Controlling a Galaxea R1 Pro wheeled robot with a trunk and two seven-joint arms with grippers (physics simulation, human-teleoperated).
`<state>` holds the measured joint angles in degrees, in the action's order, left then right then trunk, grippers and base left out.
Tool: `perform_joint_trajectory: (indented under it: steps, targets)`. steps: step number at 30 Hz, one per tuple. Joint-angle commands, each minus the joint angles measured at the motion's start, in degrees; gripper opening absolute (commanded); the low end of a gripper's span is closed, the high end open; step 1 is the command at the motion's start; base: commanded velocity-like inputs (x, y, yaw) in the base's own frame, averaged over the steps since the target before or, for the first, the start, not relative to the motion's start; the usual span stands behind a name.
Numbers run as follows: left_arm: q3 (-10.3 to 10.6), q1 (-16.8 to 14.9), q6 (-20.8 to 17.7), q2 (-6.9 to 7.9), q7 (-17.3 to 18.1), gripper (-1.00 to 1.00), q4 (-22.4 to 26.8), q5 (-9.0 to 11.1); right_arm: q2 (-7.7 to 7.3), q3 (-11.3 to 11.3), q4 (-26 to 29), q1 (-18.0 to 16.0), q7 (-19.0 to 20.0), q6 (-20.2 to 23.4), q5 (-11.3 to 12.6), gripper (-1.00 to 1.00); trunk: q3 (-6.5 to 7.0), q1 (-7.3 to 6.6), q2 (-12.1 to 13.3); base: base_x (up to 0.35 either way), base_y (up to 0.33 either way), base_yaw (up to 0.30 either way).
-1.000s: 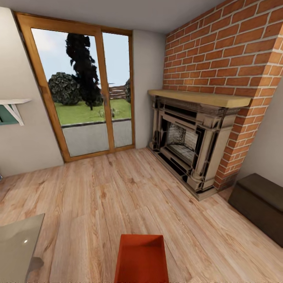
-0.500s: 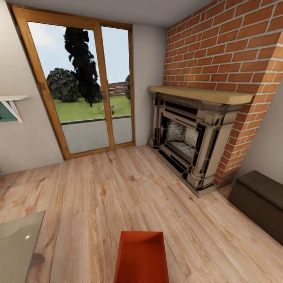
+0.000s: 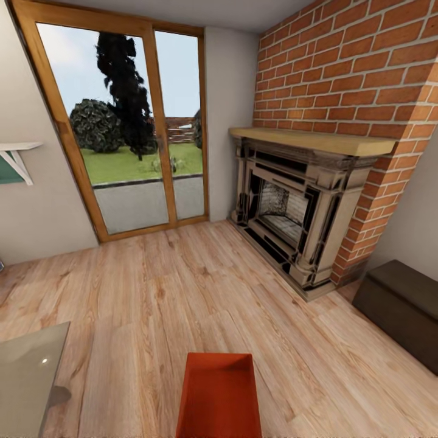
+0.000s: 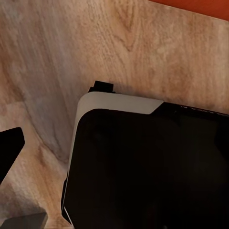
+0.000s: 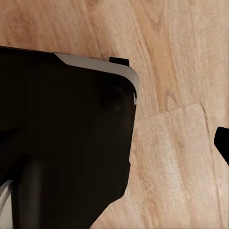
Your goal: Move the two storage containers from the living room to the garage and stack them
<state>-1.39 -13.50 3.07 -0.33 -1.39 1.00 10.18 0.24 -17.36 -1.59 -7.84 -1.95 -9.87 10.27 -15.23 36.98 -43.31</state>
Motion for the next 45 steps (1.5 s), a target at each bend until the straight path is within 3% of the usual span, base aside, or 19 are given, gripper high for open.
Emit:
perform_joint_trajectory:
  steps: [1, 45]
  targets:
    - [-0.10, -0.04, 0.19, -0.02, -0.11, 1.00, -0.08, 0.27, 0.01, -0.48, -0.17, -0.07, -0.06, -0.33, 0.54, 1.00, -0.17, 0.01, -0.06, 0.000, 0.000, 0.000]
    - [-0.10, -0.04, 0.19, -0.02, -0.11, 1.00, -0.06, 0.27, 0.01, -0.48, -0.17, -0.07, -0.07, -0.40, 0.61, 1.00, -4.27, 0.01, -0.06, 0.000, 0.000, 0.000]
